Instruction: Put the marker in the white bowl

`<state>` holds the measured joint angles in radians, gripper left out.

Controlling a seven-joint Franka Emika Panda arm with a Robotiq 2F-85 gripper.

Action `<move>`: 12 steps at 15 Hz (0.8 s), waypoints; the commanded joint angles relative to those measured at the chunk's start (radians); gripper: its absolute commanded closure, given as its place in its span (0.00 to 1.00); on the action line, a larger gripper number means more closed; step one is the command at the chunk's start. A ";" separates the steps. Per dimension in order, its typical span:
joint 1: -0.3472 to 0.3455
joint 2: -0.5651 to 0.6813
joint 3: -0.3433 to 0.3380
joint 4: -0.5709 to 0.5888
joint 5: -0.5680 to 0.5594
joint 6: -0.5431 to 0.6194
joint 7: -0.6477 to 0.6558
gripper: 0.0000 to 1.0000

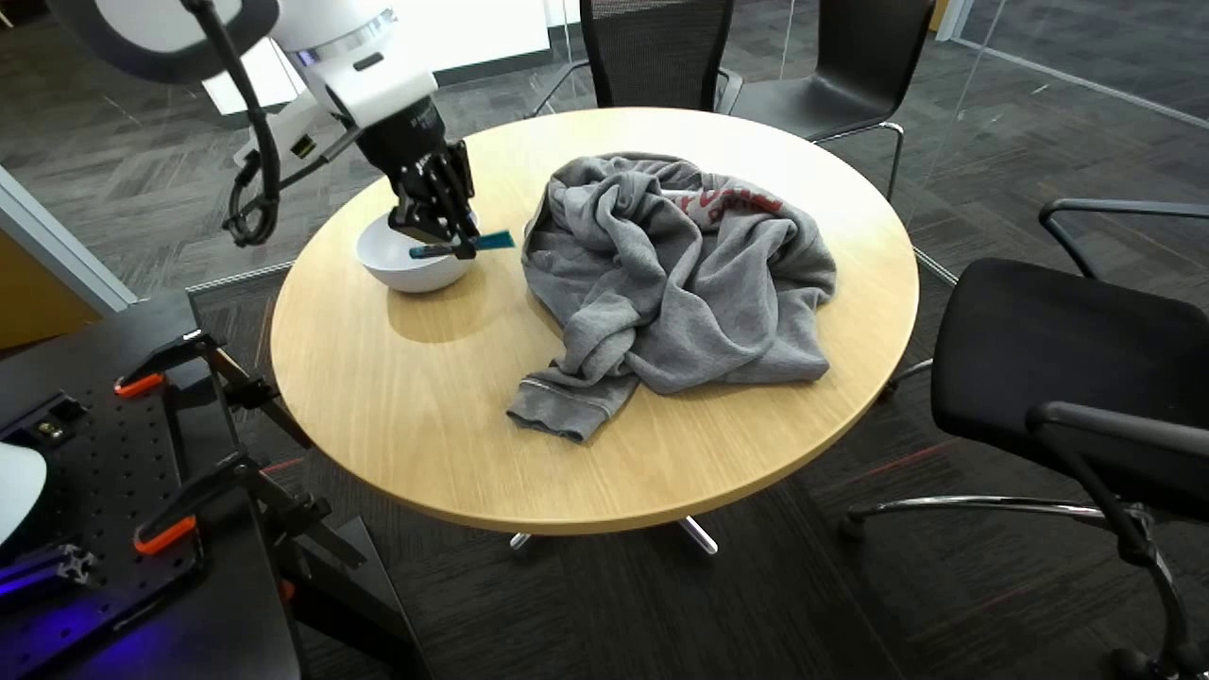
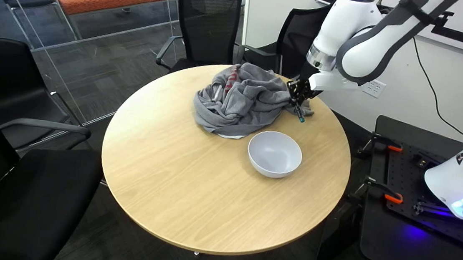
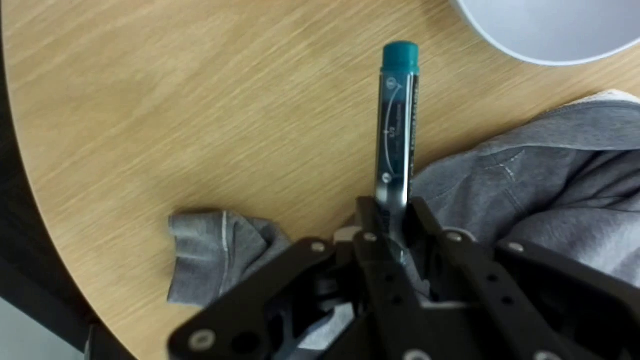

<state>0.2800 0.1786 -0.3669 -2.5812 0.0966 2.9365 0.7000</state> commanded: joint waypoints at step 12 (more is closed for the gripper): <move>-0.101 -0.148 0.328 -0.001 -0.041 -0.144 -0.052 0.95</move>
<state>0.2259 0.0423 -0.1063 -2.5865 0.0283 2.8330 0.6935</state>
